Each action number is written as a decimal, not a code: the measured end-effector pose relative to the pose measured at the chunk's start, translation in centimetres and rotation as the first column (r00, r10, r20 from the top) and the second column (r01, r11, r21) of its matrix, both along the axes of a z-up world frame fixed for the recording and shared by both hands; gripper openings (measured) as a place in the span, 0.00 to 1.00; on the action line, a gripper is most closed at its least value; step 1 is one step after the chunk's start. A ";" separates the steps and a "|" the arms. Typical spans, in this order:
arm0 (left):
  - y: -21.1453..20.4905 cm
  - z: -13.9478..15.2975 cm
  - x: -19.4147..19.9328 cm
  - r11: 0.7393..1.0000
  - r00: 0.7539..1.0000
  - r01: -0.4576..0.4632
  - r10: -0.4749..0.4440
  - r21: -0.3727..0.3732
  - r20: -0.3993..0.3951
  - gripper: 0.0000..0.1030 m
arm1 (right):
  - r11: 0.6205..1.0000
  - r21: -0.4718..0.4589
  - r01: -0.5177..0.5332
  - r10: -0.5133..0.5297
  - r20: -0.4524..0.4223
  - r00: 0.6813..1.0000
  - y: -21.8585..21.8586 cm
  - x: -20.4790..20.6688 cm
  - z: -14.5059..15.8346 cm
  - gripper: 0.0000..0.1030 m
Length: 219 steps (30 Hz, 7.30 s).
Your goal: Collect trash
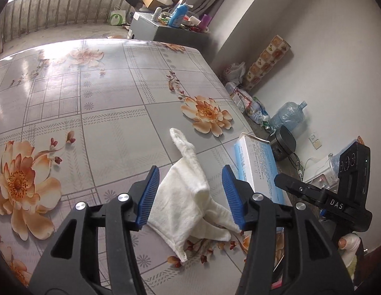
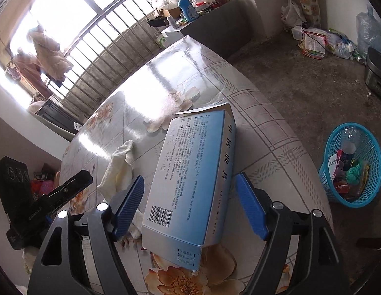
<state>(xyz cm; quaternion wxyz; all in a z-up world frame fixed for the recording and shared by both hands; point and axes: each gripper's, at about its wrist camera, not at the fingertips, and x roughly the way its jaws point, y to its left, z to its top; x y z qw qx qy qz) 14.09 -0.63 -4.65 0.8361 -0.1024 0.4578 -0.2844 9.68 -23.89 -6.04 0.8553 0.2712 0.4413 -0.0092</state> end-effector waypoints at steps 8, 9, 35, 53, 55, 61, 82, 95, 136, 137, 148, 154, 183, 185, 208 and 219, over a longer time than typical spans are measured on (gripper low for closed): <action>-1.8 -2.5 -0.2 0.988 0.999 0.021 -0.026 0.152 0.028 0.52 | 0.991 -0.134 -0.019 0.007 -0.087 0.996 3.2 1.6 -1.1 0.84; -1.9 -2.7 -0.1 0.987 0.999 0.021 -0.025 0.161 0.027 0.52 | 0.988 -0.153 -0.023 0.009 -0.093 0.996 3.4 1.7 -1.1 0.84; 1.4 -0.2 -7.1 0.971 0.985 0.156 -0.166 0.180 0.043 0.08 | 0.947 -0.211 -0.244 0.219 -0.134 0.966 4.3 -4.6 0.0 0.77; -0.8 -2.4 -5.6 0.965 0.992 0.116 -0.126 0.235 0.029 0.55 | 0.947 -0.256 -0.194 0.157 -0.157 0.975 5.1 -3.7 -0.9 0.81; -1.1 -2.4 -5.4 0.964 0.992 0.107 -0.120 0.242 0.038 0.55 | 0.945 -0.261 -0.196 0.159 -0.158 0.975 5.2 -3.7 -0.9 0.81; -0.5 -2.3 -4.3 0.972 0.996 0.075 -0.084 0.221 0.031 0.42 | 0.952 -0.241 -0.188 0.157 -0.141 0.977 4.9 -3.9 -0.8 0.81; -0.6 -1.6 -3.5 0.978 0.997 0.028 -0.042 0.209 0.063 0.09 | 0.978 -0.151 -0.146 0.136 -0.074 0.988 3.9 -4.1 -0.6 0.73; -0.5 1.6 -4.4 0.986 0.987 0.029 -0.054 0.166 0.151 0.08 | 0.993 -0.052 -0.104 0.105 0.014 0.994 2.4 -4.9 1.2 0.72; 2.1 4.4 -5.4 0.991 0.979 -0.024 -0.003 0.130 0.205 0.08 | 0.924 -0.300 -0.238 0.204 -0.140 0.969 6.3 -4.5 -0.7 0.79; 2.0 4.6 -5.4 0.991 0.978 -0.021 -0.007 0.129 0.210 0.08 | 0.926 -0.295 -0.236 0.204 -0.134 0.970 6.2 -4.6 -0.6 0.70; -3.1 8.3 -5.6 0.990 0.949 0.094 -0.121 0.105 0.292 0.08 | 0.993 -0.088 -0.084 0.088 0.038 0.995 0.8 -6.8 2.3 0.67; -8.9 10.4 -5.8 0.969 0.916 0.235 -0.245 0.072 0.317 0.08 | 0.996 -0.035 0.086 -0.080 0.143 0.987 -5.2 -9.7 4.6 0.67; -47.4 -11.1 -1.1 0.740 0.775 0.632 -0.600 0.230 -0.200 0.44 | 0.572 0.112 0.812 -0.762 -0.294 0.577 -36.1 -13.6 -21.0 0.78; -46.8 -10.8 -0.9 0.758 0.782 0.622 -0.588 0.194 -0.209 0.45 | 0.547 0.126 0.828 -0.764 -0.329 0.555 -36.1 -14.0 -23.0 0.78; -18.6 12.3 -6.1 0.968 0.900 0.204 -0.245 0.150 0.361 0.91 | 0.829 -0.223 0.513 -0.416 0.368 0.832 -16.0 -12.5 3.4 0.92; -5.6 11.6 -11.5 0.936 0.865 -0.238 0.083 0.259 0.495 0.92 | 0.829 -0.461 0.318 -0.010 0.556 0.831 -1.1 -13.8 11.9 0.94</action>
